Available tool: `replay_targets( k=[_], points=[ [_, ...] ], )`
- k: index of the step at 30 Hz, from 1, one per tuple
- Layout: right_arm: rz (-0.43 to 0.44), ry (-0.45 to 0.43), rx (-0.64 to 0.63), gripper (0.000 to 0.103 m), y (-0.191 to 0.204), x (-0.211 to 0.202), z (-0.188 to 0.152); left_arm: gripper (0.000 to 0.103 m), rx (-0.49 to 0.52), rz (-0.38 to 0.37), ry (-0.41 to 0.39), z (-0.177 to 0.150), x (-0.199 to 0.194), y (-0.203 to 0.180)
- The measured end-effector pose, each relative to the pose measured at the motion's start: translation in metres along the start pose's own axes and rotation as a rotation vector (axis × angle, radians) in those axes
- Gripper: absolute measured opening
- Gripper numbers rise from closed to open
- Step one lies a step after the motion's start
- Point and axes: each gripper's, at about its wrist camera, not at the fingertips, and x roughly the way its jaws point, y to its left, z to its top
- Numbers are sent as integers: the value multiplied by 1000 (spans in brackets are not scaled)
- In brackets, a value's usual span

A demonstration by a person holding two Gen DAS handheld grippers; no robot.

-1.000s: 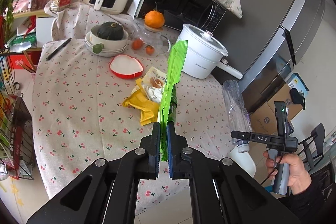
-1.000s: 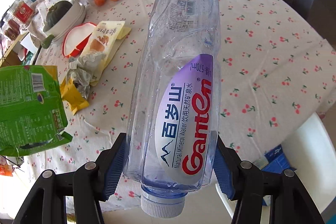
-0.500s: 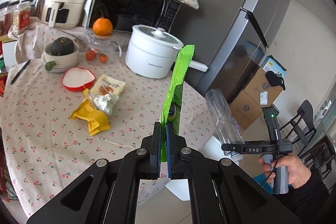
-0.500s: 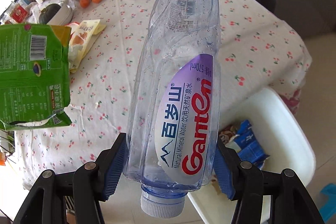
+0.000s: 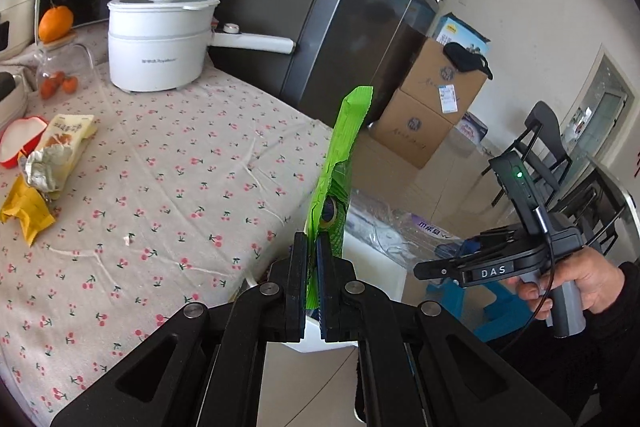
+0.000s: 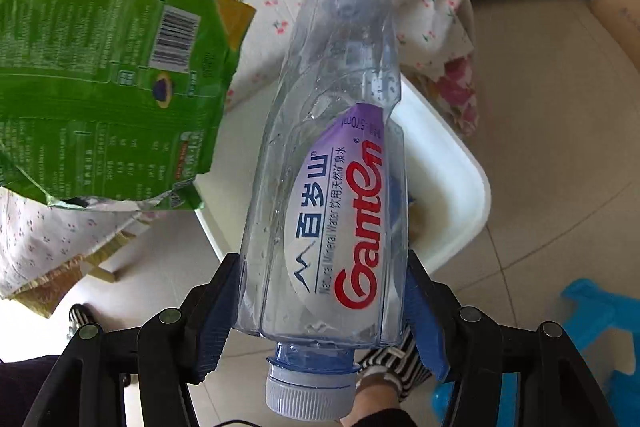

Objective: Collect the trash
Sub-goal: 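Carry the green bag and water bottle over the white bin, then release the water bottle into the bin while the left gripper drops the green bag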

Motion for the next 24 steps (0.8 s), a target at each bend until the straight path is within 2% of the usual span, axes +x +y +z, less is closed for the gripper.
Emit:
replay_targets(
  k=[9, 15, 18, 20, 22, 24],
  points=[
    [-36, 89, 16, 65, -27, 24, -16, 4, 37, 50, 86, -22, 69, -6],
    [-62, 106, 16, 65, -30, 34, -9, 11, 82, 74, 122, -21, 85, -8],
    [-73, 115, 18, 65, -30, 38, -5, 23, 83, 80, 126, -17, 78, -7],
    [-79, 117, 20, 65, -31, 40, -3, 44, 77, 96, 125, -14, 70, -4],
    [-84, 118, 25, 65, -31, 40, -2, 57, 60, 109, 124, -11, 62, 2],
    [-85, 118, 30, 65, -31, 41, -1, 60, 33, 130, 124, -9, 54, 11]
  ],
)
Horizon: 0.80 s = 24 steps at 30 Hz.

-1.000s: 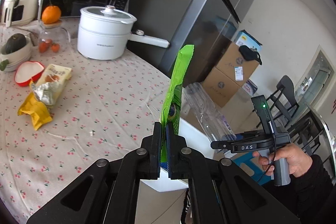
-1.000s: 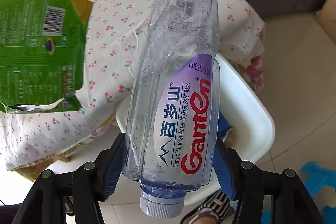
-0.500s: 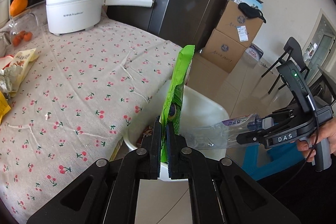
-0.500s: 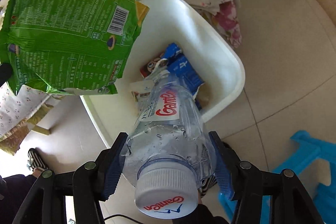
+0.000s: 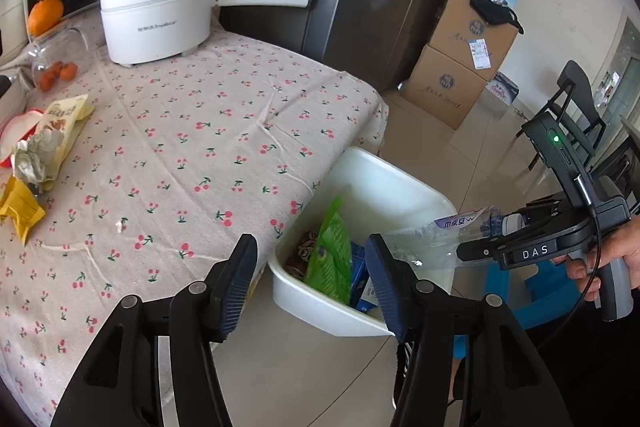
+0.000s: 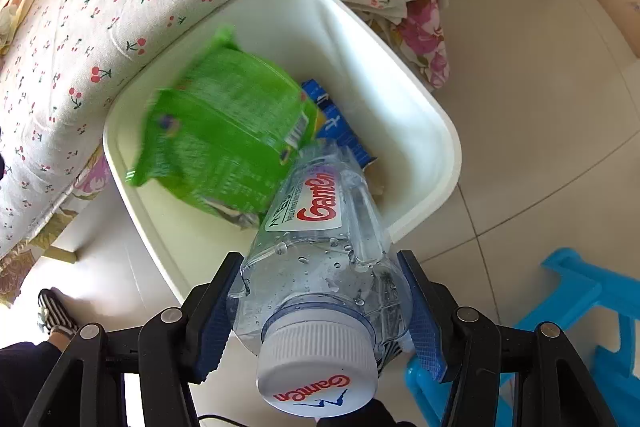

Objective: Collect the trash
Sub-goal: 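Release the water bottle into the bin while the left gripper drops the green bag, then grasp the yellow wrapper on the table with the left gripper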

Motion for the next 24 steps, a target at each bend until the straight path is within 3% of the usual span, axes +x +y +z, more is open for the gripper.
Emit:
replay_targets(
  k=[11, 12, 13, 14, 24],
  points=[
    [-37, 13, 33, 66, 11, 16, 21, 72, -119, 113, -10, -8, -49, 56],
    [-30, 8, 39, 73, 12, 15, 24, 73, -124, 133, -12, -10, -54, 60],
    [-23, -2, 41, 82, 15, 14, 27, 76, -126, 154, -15, -11, -58, 65],
    [-22, -20, 39, 84, 18, 11, 29, 80, -128, 175, -17, -12, -63, 70],
    [32, -123, -9, 85, 72, -12, 45, 96, -231, 303, -44, -26, -108, 135]
  ],
)
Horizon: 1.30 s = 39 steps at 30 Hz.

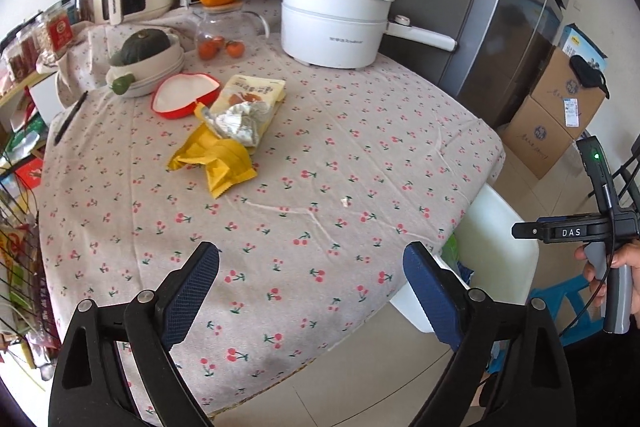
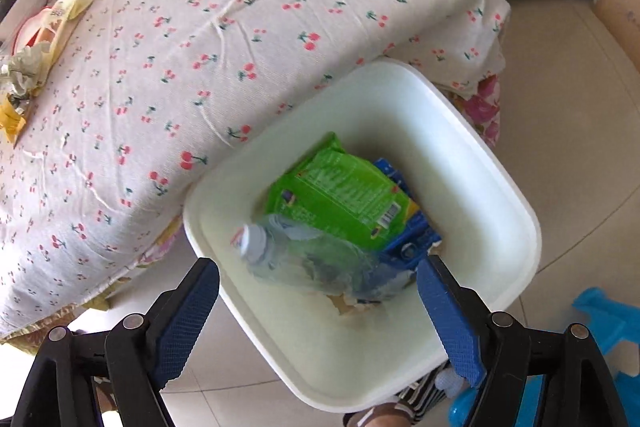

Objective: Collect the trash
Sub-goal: 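Grasp the yellow wrapper on the table with the left gripper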

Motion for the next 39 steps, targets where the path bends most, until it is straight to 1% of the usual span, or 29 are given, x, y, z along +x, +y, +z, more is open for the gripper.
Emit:
replay_targets(
  k=[5, 9, 13, 17, 19, 22, 27, 30, 31, 32, 33, 34, 39],
  points=[
    [-8, -67, -53, 86, 39, -7, 12, 102, -69, 47, -9, 5, 0, 31],
    [-2, -122, -97, 88, 75, -14, 22, 103, -91, 94, -23, 9, 7, 49],
    [-6, -147, -140, 89, 106, -11, 31, 103, -123, 133, -13, 15, 29, 66],
    [-24, -145, -183, 89, 129, -2, 36, 103, -179, 176, -23, 23, 53, 80],
    [-27, -137, -192, 89, 135, 3, 39, 103, -229, 168, -25, 29, 66, 85],
    [-35, -131, -189, 89, 141, 10, 45, 102, -283, 131, -11, 37, 89, 88],
    [-61, -127, -185, 89, 142, 17, 53, 89, -292, 101, -7, 50, 120, 79],
    [-64, -126, -176, 89, 140, 19, 58, 78, -292, 101, -8, 54, 134, 78],
    [-64, -125, -174, 89, 139, 20, 59, 70, -293, 97, -4, 54, 138, 79],
    [-64, -125, -173, 89, 138, 20, 60, 56, -296, 93, 3, 53, 141, 80],
    [-65, -125, -171, 89, 138, 20, 60, 45, -299, 88, 12, 52, 144, 82],
    [-65, -125, -170, 89, 138, 20, 61, 42, -305, 87, 19, 51, 145, 85],
    [-58, -126, -167, 89, 139, 19, 60, 39, -294, 75, 6, 47, 126, 93]
  ],
)
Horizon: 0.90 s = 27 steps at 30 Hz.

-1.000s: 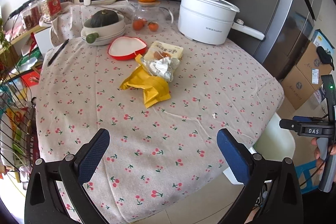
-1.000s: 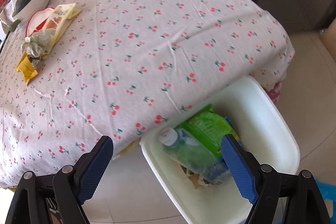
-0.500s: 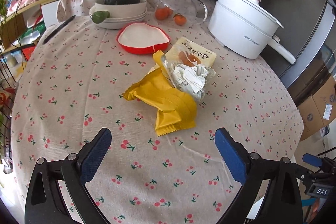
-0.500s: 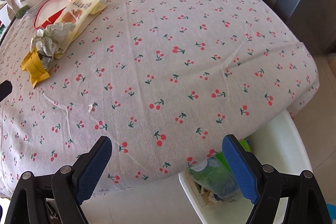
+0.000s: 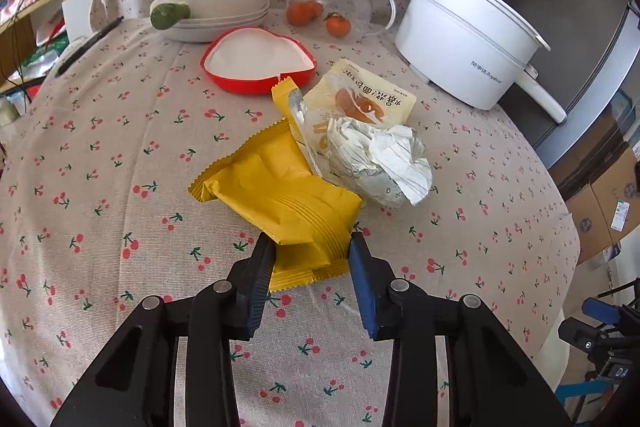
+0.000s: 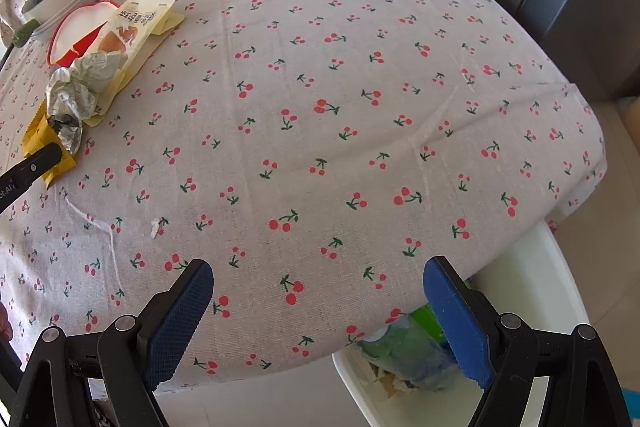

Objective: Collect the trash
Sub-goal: 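Grasp the yellow wrapper on the table with the left gripper, then grasp the crumpled white paper with the right gripper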

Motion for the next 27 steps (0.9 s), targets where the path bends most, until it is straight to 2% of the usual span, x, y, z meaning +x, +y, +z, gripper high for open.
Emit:
replay_targets(
  k=[7, 15, 22, 27],
  points=[
    [14, -10, -20, 89, 17, 0, -1, 39, 2, -18, -10, -5, -50, 26],
    [61, -60, -78, 89, 62, 1, 9, 39, 35, -9, -25, -14, -103, 50],
    [118, -166, -124, 89, 112, 9, 42, 39, 39, 7, -2, -24, -117, 68],
    [164, -201, -118, 89, 144, 31, 65, 39, 28, 5, -5, -26, -123, 77]
  ],
)
